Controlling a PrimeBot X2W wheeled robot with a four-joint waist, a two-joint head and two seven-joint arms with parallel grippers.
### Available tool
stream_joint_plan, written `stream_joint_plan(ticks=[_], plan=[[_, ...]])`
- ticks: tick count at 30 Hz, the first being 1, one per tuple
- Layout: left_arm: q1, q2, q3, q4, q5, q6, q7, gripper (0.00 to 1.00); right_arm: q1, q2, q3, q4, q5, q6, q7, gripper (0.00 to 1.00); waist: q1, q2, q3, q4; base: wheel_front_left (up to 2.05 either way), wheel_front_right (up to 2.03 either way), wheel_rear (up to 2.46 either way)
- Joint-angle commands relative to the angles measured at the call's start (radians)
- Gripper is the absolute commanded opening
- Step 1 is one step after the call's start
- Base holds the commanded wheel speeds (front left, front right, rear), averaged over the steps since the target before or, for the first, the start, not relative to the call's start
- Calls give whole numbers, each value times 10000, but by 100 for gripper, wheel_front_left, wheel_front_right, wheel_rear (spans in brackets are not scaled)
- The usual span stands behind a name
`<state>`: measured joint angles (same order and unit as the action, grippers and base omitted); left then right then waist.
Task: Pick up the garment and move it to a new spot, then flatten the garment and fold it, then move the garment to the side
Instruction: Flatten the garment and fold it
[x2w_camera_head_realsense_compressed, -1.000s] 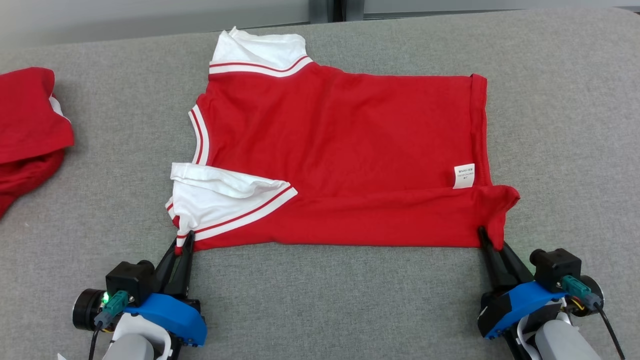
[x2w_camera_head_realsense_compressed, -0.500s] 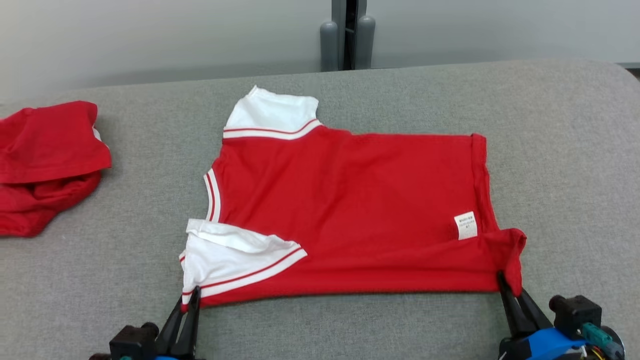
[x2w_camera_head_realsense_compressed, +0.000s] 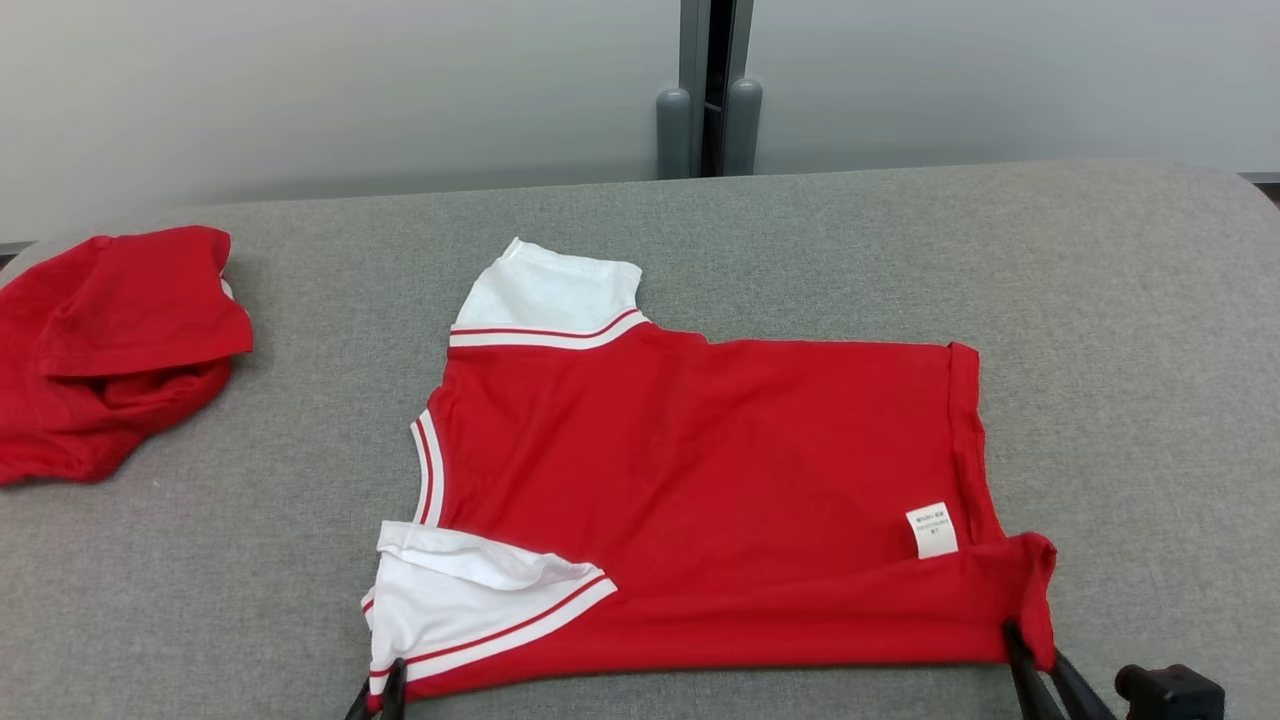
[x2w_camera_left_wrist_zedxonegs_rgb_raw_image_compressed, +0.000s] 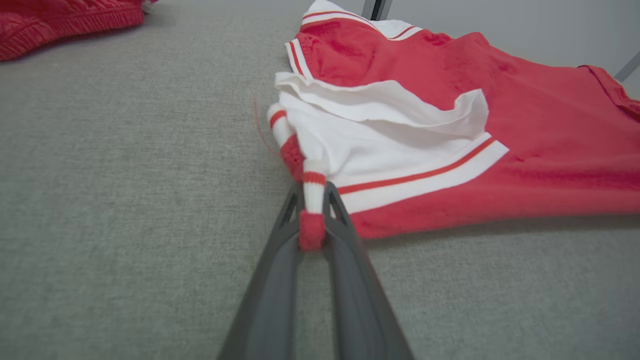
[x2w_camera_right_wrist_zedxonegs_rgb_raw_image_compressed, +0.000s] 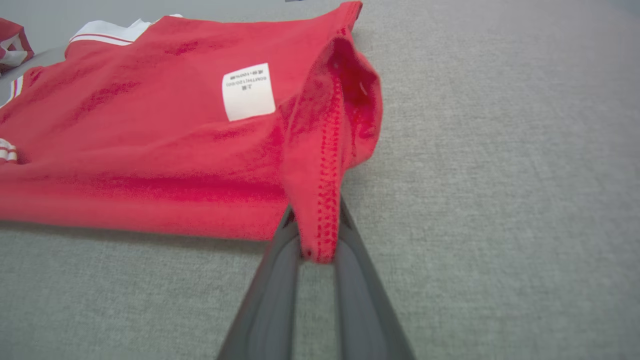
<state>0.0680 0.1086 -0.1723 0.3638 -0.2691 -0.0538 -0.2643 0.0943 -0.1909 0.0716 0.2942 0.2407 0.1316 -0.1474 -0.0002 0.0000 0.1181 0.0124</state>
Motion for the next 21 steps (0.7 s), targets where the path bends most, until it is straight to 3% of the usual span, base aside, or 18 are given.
stream_joint_plan(ticks=[1,10,21], plan=[[-20,49,41,-5,20,105,4,100,128,10,-155,-175,-86,-18,9,100,2,0,-47,-37,0,0,0],[-547,179,426,-1156,606,150,3,100,-456,-164,-995,-1025,-556,-13,-356,100,2,0,-311,-301,0,0,0],[-2072,-72,1144,-2316,1261,171,2,100,-1697,356,-1137,-1605,-1189,-13,-1167,100,2,0,-253,-561,0,0,0]])
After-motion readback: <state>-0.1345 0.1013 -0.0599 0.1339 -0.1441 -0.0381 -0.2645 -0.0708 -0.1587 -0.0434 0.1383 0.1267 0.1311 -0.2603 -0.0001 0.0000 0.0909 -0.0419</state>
